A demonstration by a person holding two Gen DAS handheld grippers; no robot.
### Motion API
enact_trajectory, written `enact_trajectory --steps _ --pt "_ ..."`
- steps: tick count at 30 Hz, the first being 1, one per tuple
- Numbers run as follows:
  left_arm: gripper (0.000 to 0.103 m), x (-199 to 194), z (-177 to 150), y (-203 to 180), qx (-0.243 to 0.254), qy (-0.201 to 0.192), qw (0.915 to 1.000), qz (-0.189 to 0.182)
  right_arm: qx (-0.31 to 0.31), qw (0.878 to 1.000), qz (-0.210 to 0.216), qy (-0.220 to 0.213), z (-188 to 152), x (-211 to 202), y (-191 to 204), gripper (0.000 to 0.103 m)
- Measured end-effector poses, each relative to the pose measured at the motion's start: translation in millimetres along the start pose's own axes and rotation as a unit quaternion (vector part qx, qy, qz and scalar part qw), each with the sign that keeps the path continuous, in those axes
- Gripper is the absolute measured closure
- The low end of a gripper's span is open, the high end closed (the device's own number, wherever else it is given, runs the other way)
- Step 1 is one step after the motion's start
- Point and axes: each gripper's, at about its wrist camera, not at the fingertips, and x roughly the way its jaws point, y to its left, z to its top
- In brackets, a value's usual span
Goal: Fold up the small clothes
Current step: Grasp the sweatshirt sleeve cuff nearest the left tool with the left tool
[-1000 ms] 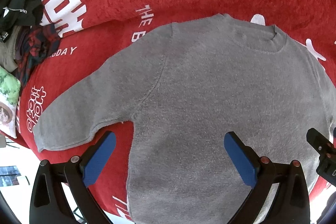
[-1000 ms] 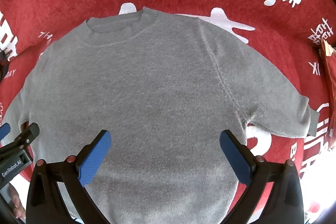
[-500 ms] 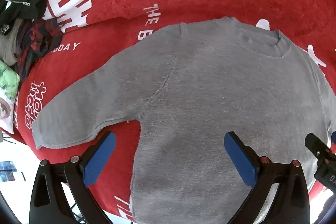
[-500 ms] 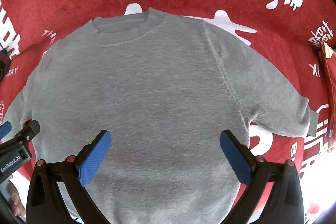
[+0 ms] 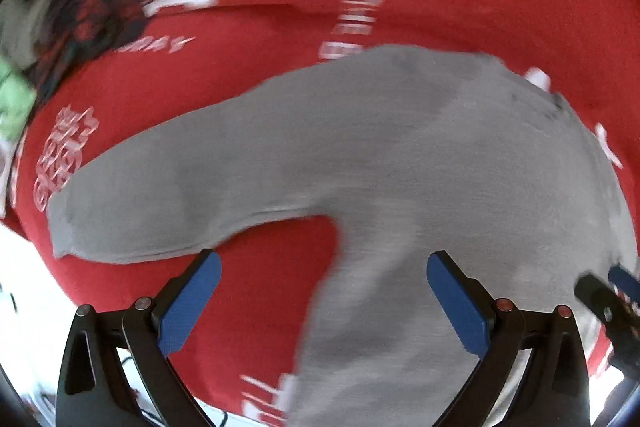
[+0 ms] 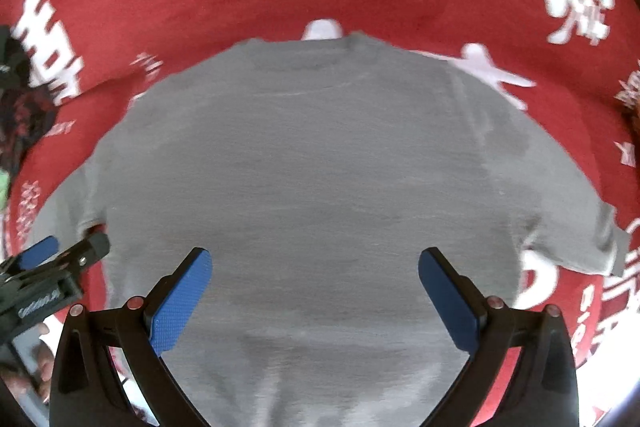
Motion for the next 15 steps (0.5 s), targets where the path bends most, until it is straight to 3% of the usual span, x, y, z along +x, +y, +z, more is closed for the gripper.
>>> enact_trajectory --steps 3,6,8,10,14,15 --pt "0.000 8.5 -5.4 46.1 -0.055 0.005 0.9984 -0.009 -0.031 0.999 0.021 0.014 -2.5 5.8 24.7 0.000" --pt "0.000 20.9 -14.1 99.3 -0.138 0.013 0.9879 -0.070 -0.066 0.998 0.017 0.013 -6.9 11.4 51.3 0.000" --pt "0.000 26.4 -21.2 129.4 -0.198 0.001 0.9728 -0.119 -0.073 0.997 0.024 0.020 -8.2 17.9 63.0 0.000" --pt "0.000 34.8 -29.1 150.4 -0.254 -0.011 0.9506 -0.177 -0.078 0.996 0.032 0.028 -10.4 23.5 73.6 0.000" --pt "0.000 69.7 -35.4 151.1 -0.307 0.009 0.9099 -0.279 -0.095 0.994 0.034 0.035 -15.3 34.6 94.7 0.000" --pt "0.000 75.9 -35.6 147.4 -0.311 0.015 0.9038 -0.293 -0.099 0.994 0.034 0.036 -16.5 36.9 99.2 0.000"
